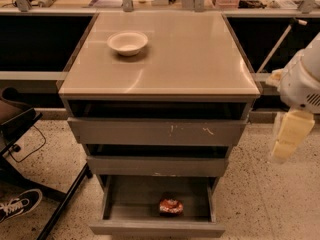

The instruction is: Pick coke can from bottom drawer and place on counter

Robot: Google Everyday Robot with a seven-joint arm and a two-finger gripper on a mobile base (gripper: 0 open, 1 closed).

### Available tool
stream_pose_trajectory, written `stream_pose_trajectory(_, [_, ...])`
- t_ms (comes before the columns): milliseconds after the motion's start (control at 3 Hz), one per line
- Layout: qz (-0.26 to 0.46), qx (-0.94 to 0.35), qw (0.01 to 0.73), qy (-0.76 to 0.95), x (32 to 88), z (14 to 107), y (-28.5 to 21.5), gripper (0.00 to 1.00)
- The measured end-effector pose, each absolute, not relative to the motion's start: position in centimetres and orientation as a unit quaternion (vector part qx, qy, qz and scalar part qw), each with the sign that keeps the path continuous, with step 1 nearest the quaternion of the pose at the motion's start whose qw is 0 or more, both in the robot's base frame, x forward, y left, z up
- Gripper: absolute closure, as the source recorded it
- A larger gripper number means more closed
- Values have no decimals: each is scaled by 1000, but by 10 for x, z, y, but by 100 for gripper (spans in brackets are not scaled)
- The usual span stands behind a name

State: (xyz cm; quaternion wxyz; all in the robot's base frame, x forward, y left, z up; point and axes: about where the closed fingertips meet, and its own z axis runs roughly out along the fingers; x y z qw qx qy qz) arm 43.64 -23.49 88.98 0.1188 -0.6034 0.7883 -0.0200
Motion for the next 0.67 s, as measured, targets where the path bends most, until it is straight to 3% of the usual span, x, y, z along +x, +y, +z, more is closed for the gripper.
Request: stream_pose_trajectory(667, [12, -585, 55, 809, 402, 807, -274, 0])
